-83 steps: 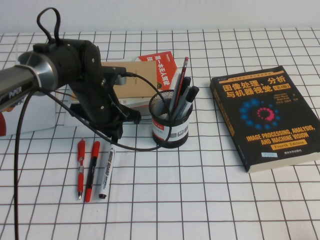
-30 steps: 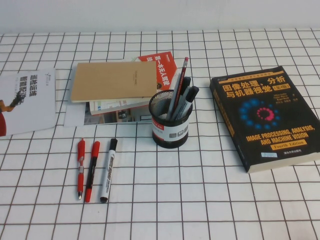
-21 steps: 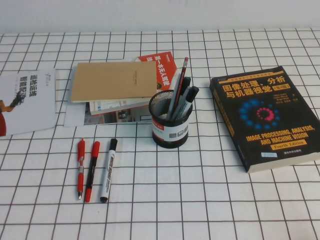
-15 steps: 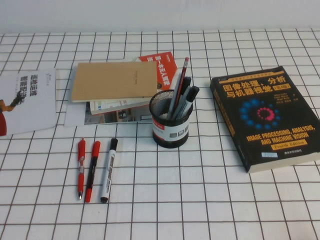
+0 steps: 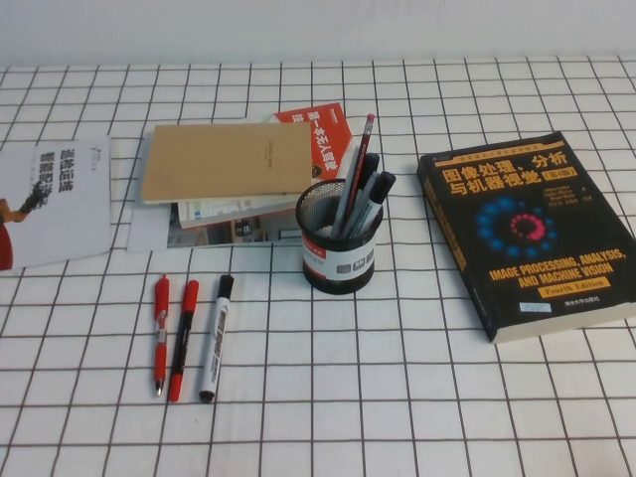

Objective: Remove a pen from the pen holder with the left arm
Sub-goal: 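Take a marker out of the pen holder and lay it on the table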

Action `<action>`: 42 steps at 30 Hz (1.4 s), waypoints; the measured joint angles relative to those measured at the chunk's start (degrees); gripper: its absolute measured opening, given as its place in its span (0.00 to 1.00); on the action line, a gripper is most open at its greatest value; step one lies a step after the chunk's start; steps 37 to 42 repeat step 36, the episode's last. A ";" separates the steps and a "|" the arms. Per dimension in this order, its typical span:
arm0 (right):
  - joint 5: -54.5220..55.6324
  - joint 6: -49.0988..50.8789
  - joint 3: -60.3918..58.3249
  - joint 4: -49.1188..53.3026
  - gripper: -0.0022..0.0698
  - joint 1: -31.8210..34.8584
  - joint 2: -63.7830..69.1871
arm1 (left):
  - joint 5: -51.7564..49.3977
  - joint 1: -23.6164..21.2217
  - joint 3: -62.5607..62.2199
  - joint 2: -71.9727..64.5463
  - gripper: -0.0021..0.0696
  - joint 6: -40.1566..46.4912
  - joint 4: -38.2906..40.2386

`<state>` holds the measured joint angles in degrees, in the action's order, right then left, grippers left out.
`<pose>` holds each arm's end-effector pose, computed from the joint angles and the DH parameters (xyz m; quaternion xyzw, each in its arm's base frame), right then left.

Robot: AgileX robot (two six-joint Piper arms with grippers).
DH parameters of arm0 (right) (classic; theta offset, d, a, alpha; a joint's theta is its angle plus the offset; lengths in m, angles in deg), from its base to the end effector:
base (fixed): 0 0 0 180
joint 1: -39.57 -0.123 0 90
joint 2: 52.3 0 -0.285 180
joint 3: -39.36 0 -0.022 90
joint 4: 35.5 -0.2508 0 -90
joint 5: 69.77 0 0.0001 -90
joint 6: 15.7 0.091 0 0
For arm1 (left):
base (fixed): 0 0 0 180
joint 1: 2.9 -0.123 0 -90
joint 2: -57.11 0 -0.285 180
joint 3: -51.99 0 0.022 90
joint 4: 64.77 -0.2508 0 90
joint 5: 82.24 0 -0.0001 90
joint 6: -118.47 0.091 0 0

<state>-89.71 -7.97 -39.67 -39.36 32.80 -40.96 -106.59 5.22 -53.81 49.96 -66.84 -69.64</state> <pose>0.0562 0.0088 0.1678 0.0263 0.8200 0.0994 0.5630 0.0494 -0.0038 0.1934 0.0398 0.7956 -0.0335 0.6036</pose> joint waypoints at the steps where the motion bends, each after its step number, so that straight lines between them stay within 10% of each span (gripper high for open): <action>1: 0.00 0.00 0.00 0.00 0.01 0.00 0.00 | 0.38 -0.42 1.17 0.00 0.03 -0.70 -0.11; 42: 0.00 0.00 0.00 0.00 0.01 0.00 0.00 | 2.04 -0.69 4.32 0.00 0.03 -3.25 0.93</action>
